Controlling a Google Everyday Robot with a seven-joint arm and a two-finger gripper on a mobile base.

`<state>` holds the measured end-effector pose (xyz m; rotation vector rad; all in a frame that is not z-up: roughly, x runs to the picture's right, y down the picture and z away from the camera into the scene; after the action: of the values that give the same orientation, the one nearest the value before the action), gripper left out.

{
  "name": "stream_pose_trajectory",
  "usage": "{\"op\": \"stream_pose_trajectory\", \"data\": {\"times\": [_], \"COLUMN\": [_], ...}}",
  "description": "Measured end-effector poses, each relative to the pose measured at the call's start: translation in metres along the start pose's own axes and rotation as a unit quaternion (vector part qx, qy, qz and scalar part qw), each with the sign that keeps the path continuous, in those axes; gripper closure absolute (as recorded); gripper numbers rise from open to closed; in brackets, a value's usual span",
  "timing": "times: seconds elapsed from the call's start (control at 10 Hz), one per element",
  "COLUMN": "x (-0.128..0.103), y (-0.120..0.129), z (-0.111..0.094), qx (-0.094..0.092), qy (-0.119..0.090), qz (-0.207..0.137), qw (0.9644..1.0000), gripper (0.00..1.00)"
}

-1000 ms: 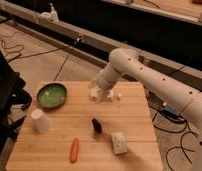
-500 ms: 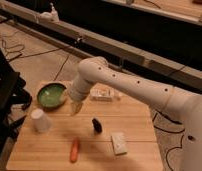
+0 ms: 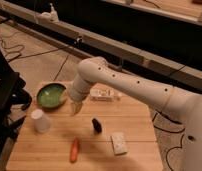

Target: Place the ceramic cup over the eraser

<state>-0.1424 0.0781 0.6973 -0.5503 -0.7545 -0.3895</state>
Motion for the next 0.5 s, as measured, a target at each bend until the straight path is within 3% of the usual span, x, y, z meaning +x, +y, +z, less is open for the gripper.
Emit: {"op": "stream_pose_trajectory", "data": {"times": [0.2,0.5], "x": [-0.004,-0.03], "y": [-0.012,-0.033], "z": [0.002,0.032], "qx": [0.006,-0.003], "qy": [0.009,-0.002], "qz": [-0.007,-0.031], "qw": [0.9999,0.9995], "gripper": [0.38,0.38]}}
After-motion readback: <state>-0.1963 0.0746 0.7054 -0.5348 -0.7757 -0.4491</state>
